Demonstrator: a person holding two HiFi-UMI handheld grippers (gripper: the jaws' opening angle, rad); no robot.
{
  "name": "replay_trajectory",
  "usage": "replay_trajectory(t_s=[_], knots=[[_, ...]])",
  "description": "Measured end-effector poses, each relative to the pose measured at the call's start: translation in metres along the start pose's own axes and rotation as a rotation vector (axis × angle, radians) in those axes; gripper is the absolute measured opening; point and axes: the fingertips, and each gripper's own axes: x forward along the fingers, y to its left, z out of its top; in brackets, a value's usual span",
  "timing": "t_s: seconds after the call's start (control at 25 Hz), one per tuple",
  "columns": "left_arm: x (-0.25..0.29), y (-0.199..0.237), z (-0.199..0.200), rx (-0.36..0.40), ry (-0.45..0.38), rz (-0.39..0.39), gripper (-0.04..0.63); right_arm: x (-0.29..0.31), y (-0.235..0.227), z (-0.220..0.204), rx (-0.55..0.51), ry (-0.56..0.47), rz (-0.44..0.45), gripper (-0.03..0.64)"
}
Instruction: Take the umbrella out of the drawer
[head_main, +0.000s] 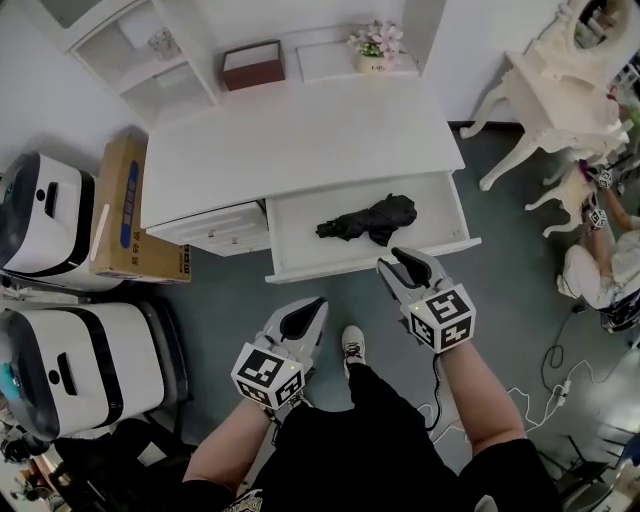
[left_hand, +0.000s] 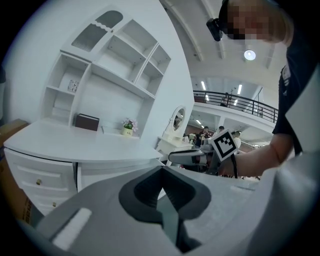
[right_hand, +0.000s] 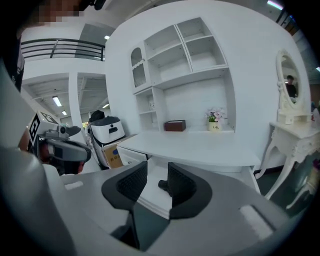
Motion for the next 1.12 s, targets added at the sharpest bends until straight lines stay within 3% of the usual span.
replay_trajectory(t_s=[0.6,0.88,1.12], knots=[[0.054,0.009,-0.026,-0.032,0.074,0.012,0.001,0.102,-0.075,-0.055,-0.337,0.32,0.085,0.245],[0.066,0.015,-0.035,-0.048,0.105,0.013,0.0,0.148,-0.094,-0.104,-0.671,0.556,0.151,0.284],[0.061,0.02,-0.039,-0.072,0.108,0.035,0.0,0.181,-0.104,-0.125,-0.854,0.67,0.199,0.29]])
